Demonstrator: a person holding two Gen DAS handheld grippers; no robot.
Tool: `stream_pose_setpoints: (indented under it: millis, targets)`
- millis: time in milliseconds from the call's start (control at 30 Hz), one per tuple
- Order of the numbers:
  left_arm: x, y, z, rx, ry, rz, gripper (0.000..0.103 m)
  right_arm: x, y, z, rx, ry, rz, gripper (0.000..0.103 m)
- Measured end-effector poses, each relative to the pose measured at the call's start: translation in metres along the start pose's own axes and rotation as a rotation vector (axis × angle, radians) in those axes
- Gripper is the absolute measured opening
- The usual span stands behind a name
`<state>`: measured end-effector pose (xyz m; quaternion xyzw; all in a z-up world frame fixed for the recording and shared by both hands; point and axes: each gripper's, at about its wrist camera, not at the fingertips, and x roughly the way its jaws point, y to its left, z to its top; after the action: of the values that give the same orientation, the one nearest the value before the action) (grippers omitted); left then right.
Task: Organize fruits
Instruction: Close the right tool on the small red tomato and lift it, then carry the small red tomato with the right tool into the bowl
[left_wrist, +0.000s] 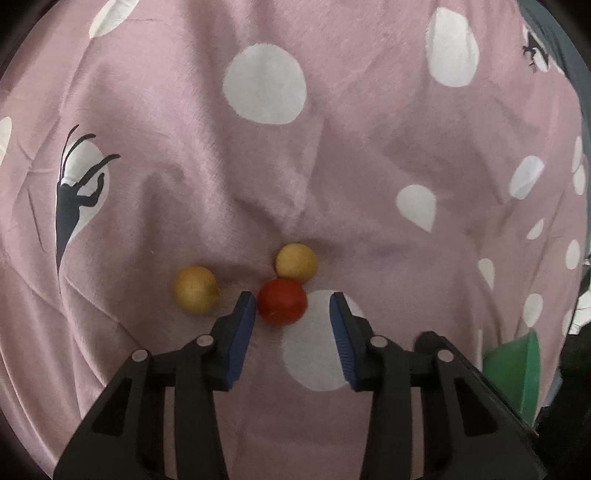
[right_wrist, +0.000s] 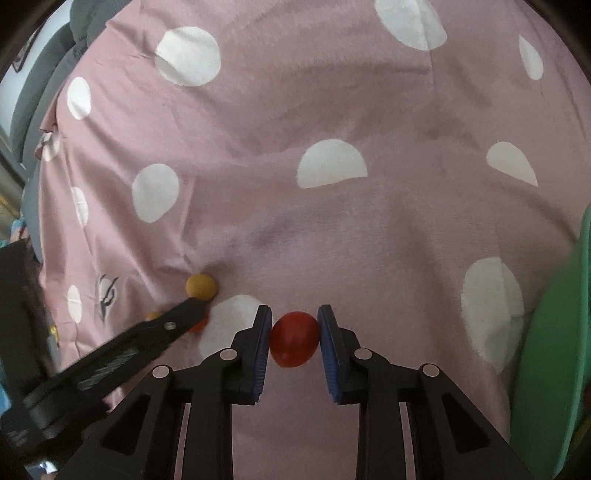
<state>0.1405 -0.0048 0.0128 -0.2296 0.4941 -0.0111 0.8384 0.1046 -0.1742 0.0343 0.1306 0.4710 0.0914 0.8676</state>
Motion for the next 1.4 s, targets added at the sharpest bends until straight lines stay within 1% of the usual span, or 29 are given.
stream_pose_setpoints:
  millis: [133, 167, 233, 267, 300, 333, 467, 567, 633, 833, 933, 1067, 1233, 1400]
  targets:
    - [0.012, 0.002, 0.001, -0.028, 0.011, -0.036, 0.04, -0.004, -0.005, 0.004, -0.002, -0.004, 0.013, 0.028]
    - [0.012, 0.003, 0.001, -0.027, -0.001, -0.036, 0.04, -0.004, -0.006, 0.011, -0.004, -0.003, 0.011, 0.028]
    - [0.011, 0.002, 0.0, -0.015, -0.013, -0.024, 0.04, -0.002, -0.005, 0.012, -0.001, -0.005, 0.011, 0.028]
    - [0.01, 0.002, -0.001, -0.004, -0.024, -0.012, 0.037, -0.003, -0.004, 0.013, 0.002, -0.007, 0.012, 0.028]
    - [0.011, 0.001, -0.002, 0.006, -0.032, 0.006, 0.028, -0.004, -0.005, 0.013, 0.002, -0.01, 0.013, 0.028]
    - [0.011, -0.001, -0.003, 0.015, -0.039, 0.02, 0.028, -0.006, -0.005, 0.013, 0.003, -0.015, 0.012, 0.028]
    - [0.01, -0.003, -0.004, -0.003, -0.046, 0.02, 0.028, -0.015, -0.008, 0.014, 0.008, -0.034, 0.016, 0.028]
    - [0.0, -0.014, -0.007, 0.029, -0.085, 0.029, 0.028, -0.023, -0.009, 0.015, 0.009, -0.054, 0.014, 0.028]
    - [-0.012, -0.022, -0.01, 0.054, -0.112, 0.021, 0.028, -0.029, -0.01, 0.016, 0.013, -0.07, 0.01, 0.028]
    - [-0.039, -0.041, -0.022, 0.119, -0.163, 0.016, 0.028, -0.046, -0.014, 0.02, 0.024, -0.115, 0.008, 0.028]
    - [-0.049, -0.049, -0.025, 0.141, -0.182, -0.003, 0.028, -0.058, -0.016, 0.021, 0.027, -0.142, 0.004, 0.028]
    - [-0.066, -0.057, -0.029, 0.166, -0.213, -0.007, 0.028, -0.075, -0.021, 0.023, 0.04, -0.184, 0.006, 0.028]
    - [-0.081, -0.073, -0.032, 0.201, -0.243, -0.034, 0.028, -0.095, -0.028, 0.025, 0.052, -0.238, -0.017, 0.028]
    - [-0.1, -0.093, -0.039, 0.258, -0.28, -0.064, 0.028, -0.114, -0.037, 0.025, 0.067, -0.287, -0.047, 0.028]
